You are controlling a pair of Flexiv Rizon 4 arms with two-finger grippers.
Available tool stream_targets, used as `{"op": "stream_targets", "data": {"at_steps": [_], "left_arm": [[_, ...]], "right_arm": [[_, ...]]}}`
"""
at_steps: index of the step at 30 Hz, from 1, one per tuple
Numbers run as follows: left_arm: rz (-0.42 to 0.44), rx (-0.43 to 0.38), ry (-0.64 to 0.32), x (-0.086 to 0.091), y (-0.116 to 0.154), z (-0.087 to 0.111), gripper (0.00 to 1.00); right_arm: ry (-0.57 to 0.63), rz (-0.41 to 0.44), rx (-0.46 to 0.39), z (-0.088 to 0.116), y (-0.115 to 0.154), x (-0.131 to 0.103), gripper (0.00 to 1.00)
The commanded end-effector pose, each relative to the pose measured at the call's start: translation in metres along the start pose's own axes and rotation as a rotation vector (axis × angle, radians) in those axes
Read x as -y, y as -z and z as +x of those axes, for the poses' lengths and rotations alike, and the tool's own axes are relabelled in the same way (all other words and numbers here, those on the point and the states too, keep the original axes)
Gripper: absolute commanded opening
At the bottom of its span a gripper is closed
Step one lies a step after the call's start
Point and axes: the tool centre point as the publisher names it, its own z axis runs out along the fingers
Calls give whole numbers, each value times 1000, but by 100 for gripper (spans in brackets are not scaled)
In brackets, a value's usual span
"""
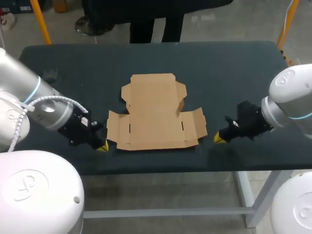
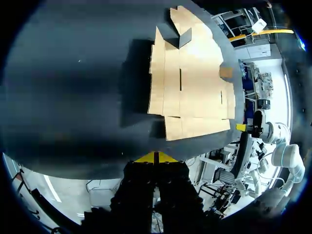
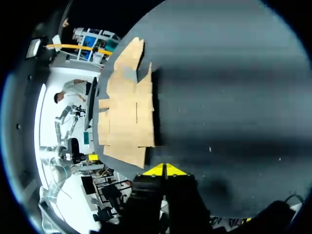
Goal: Assemble the packaging by folding the flat box into shape, placing the metal phone stand inside, and closing the box properly
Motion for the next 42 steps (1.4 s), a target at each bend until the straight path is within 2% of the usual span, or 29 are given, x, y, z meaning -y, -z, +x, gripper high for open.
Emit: {"op": "stream_targets", "data": {"at_steps": [1,13,24,29,42], "left_arm": [[-10,-9,2,5,-12,-4,0],[-29,-44,14,10,-20,-19,0],[-35,-57,12,13,-25,-22,0],[-35,-59,11,15,-27,-23,0],[-37,-58,3,19,-33,-25,0]], "right_arm": [[4,13,-18,-2,-5,-2,0],[-21,45,-39,4,-18,0,0],[-85,78,-73,6,-36,-3,0],[-122,85,-60,10,-43,-3,0],[-132,107,-44,21,-54,-1,0]]}}
